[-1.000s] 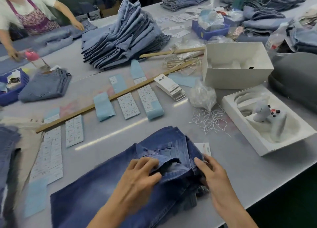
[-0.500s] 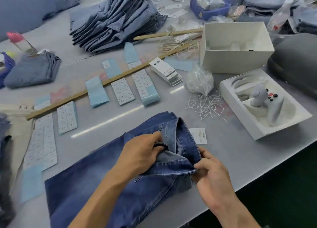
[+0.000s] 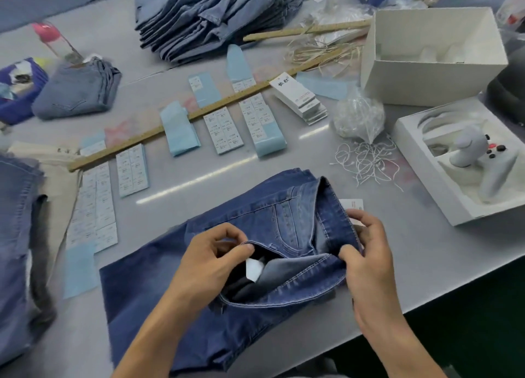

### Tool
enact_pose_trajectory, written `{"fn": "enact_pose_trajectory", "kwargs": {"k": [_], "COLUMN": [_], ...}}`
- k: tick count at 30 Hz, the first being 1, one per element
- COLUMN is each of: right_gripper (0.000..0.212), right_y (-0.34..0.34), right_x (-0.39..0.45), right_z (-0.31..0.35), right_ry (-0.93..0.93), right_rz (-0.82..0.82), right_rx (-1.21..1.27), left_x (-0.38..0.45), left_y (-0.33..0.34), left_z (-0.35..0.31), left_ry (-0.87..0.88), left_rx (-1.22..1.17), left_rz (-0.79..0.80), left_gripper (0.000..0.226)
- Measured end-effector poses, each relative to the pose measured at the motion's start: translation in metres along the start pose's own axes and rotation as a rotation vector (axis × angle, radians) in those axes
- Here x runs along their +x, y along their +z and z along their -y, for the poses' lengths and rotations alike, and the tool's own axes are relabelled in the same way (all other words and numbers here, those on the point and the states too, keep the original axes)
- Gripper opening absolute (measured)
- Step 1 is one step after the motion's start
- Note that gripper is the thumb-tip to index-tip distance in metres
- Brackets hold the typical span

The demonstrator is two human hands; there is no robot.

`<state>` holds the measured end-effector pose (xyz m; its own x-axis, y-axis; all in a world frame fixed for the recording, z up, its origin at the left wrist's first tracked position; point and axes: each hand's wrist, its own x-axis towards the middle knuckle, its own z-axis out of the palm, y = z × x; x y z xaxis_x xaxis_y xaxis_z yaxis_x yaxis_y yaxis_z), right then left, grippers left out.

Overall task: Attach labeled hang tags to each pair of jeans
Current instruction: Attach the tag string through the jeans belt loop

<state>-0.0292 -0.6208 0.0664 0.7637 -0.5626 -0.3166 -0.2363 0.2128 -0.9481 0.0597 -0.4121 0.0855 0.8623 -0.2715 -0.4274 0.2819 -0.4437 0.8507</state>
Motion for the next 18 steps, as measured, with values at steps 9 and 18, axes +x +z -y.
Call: {"fn": "enact_pose_trajectory", "kwargs": {"k": [9,18], "right_gripper": [0.025,0.03], "right_y": [0.026,0.015], "right_x": [-0.043,-0.046], "right_z": [0.012,-0.002], "right_ry": [-0.532,0.019], "right_rz": [0.172,0.259], "right_rx": [-0.878,-0.428], "left_x": [-0.009,-0.019], "left_y": [0.014,0.041], "left_z": [-0.016,-0.003], "left_ry": [0.066,0.212], "left_rx": [-0.157,-0.092], "left_rz": [0.056,-0.026], "left_gripper": [0.022,0.047]}}
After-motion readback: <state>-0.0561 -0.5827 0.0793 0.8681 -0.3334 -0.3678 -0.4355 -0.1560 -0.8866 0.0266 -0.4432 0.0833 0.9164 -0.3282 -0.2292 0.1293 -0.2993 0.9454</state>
